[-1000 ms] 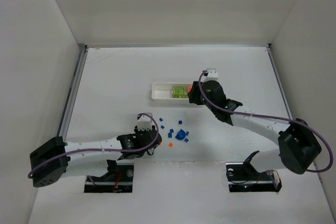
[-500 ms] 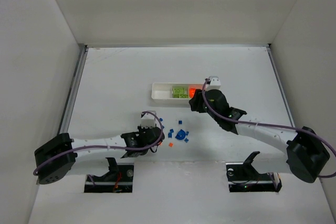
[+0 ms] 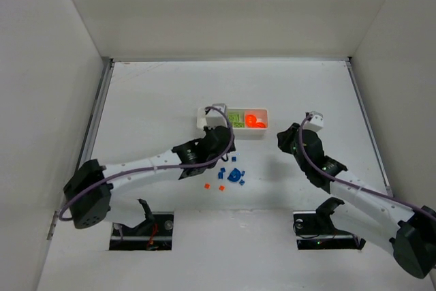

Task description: Sort the legos into containers by color

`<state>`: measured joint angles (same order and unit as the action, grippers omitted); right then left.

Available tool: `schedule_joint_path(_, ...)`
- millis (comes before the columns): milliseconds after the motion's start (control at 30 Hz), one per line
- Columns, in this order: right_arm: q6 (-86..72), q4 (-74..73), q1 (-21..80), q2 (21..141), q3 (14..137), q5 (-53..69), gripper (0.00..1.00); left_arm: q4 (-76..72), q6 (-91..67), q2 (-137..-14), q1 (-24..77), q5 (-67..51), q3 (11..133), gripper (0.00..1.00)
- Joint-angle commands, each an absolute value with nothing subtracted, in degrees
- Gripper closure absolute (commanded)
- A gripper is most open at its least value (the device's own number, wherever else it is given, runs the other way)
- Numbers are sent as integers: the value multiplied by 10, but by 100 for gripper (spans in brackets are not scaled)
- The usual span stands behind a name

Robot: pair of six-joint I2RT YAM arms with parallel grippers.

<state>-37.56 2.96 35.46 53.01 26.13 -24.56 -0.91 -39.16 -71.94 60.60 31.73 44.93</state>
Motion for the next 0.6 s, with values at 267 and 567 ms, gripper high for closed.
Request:
schedule_joint_path(267,-444,29,345,456,195,-250,74,-127,-294,-1011,547,235,701,89)
schedule_joint_path(567,-448,27,360,427,174,-240,74,-105,-283,-1125,530,220,817,76)
